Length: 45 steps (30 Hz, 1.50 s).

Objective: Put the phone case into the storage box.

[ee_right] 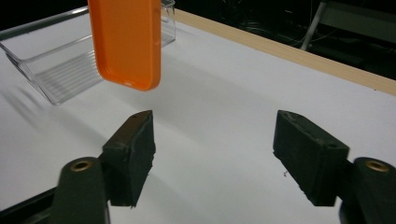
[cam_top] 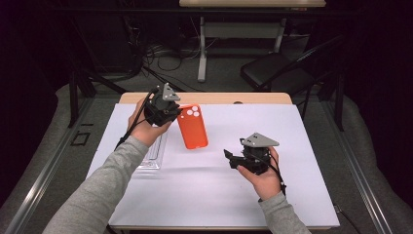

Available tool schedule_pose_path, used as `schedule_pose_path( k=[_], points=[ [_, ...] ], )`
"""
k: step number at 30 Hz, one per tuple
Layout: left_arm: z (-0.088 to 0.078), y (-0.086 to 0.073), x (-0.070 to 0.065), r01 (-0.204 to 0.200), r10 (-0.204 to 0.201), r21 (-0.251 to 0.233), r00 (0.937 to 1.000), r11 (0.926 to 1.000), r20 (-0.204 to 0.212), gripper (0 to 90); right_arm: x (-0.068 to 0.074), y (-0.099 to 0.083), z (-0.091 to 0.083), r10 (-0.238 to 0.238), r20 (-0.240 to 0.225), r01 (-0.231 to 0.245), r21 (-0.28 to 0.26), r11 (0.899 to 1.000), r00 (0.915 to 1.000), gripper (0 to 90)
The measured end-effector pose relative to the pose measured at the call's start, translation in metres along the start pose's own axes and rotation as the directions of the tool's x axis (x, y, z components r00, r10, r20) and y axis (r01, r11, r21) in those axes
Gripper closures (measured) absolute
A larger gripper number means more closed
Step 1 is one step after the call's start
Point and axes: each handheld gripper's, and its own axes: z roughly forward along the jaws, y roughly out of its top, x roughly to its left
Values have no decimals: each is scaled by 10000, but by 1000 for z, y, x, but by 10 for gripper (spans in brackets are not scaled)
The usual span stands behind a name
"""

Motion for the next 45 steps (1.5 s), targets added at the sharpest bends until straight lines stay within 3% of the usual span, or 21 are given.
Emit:
schedule_pose_path(
  k=[22, 32, 45],
  points=[
    [-5, -7, 26, -135, 129, -96, 9981, 9999, -594, 806, 2, -2, 1, 275, -340, -282, -229, 9993, 9990, 152],
    [-11, -9, 38, -255, 243, -98, 9944, 9996, -1028, 806, 1, -2, 0, 492, -527, -509, -317, 9982, 9974, 147],
    [-16, -14, 56, -315, 272, -265, 9886, 9992, -1482, 805, -1, -4, 2, 442, -396, -453, -255, 9987, 9982, 147]
  ],
)
